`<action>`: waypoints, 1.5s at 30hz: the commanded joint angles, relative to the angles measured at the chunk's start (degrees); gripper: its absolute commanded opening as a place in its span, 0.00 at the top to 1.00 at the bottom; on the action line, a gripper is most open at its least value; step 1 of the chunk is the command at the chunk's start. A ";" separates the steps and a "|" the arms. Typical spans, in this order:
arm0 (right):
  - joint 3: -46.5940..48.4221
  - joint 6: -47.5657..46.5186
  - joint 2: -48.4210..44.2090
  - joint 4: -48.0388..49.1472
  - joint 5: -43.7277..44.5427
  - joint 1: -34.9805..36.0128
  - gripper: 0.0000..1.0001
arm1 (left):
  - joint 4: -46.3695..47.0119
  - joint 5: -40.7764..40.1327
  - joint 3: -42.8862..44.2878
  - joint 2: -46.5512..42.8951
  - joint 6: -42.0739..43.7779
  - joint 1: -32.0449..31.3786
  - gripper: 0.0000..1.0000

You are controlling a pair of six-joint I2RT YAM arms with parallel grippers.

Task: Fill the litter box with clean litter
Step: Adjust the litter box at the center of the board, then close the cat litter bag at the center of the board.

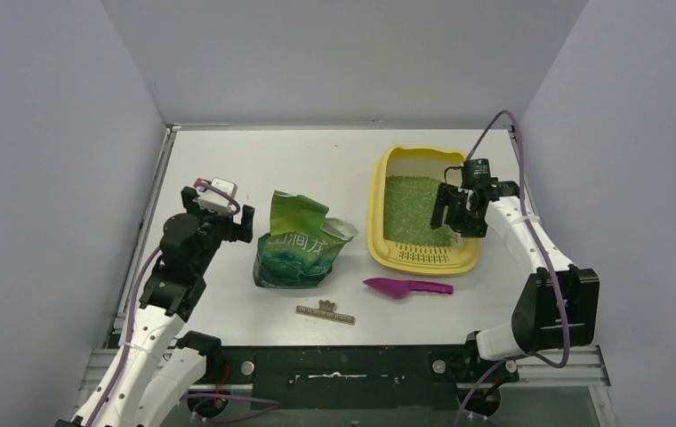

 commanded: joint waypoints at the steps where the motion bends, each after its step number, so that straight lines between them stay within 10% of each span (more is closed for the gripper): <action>1: 4.60 -2.18 0.04 -0.90 4.84 -1.98 0.24 | 1.71 0.67 2.90 0.59 0.11 0.39 0.09; 8: 7.05 -2.88 -4.99 6.21 -14.22 -2.69 0.25 | -6.63 -1.11 8.11 3.83 -3.83 0.47 0.09; 19: -13.81 1.77 -15.42 53.04 -33.75 4.29 0.14 | -26.80 20.48 18.00 5.37 -11.18 7.90 0.06; 25: -18.87 -5.94 -14.17 60.18 -35.27 13.43 0.13 | -17.17 41.53 13.12 6.19 -12.84 9.94 0.05; 45: -17.14 -17.03 -2.42 61.00 -44.27 22.90 0.07 | 2.64 53.51 10.83 23.60 -16.27 9.44 0.25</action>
